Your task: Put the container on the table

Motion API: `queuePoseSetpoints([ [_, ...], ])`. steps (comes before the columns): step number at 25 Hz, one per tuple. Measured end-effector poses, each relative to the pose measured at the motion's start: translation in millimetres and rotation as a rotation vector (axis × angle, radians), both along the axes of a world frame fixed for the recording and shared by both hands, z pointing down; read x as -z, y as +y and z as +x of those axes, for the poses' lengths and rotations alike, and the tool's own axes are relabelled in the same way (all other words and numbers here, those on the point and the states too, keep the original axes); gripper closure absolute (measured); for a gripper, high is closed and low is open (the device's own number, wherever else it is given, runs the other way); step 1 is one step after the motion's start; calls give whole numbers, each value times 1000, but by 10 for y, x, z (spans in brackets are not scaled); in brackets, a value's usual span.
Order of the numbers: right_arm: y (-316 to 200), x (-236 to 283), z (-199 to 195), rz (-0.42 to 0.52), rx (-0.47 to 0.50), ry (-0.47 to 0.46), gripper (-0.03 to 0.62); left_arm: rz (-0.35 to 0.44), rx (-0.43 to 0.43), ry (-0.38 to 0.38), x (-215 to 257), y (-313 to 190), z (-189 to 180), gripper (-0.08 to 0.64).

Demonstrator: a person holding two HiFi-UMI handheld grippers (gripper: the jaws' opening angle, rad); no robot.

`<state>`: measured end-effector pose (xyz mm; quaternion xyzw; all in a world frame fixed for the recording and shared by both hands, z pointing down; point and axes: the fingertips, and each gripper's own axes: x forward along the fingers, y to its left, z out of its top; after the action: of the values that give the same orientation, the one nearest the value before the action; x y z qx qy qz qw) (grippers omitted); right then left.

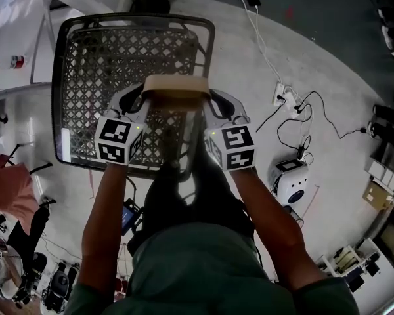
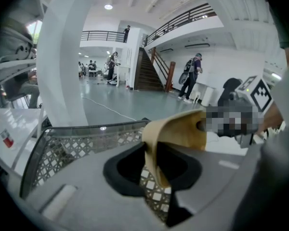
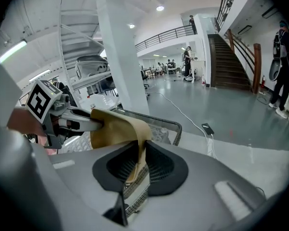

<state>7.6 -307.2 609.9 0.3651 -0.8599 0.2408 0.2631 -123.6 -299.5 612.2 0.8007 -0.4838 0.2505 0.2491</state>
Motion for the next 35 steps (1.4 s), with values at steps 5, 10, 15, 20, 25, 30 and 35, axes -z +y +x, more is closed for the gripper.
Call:
queuePoseSetpoints([
  [5,-26,-233,-33,-31,6,14,537,-34,4,2,-245,-22,-31,489],
  [10,-55,-474,-52,-57,10,32,537,-79,-1,10,-523,-25,-43,489],
  [15,-52,-699,-64,-93,19,48,537,-124,-4,16,-741,-9,-51,488],
  [20,-37,-863,-80,-121,30,60,537,-165,-5,22,-905,17,-64,486],
  [25,-40,-1027,-92,-147,34,71,537,-199,-9,29,-1057,21,-73,486],
  [30,-40,-1140,-64,-165,40,84,537,-229,-17,36,-1174,26,-40,485],
  [35,-36,-1218,-46,-174,40,94,537,-248,-13,54,-1281,39,-30,485],
])
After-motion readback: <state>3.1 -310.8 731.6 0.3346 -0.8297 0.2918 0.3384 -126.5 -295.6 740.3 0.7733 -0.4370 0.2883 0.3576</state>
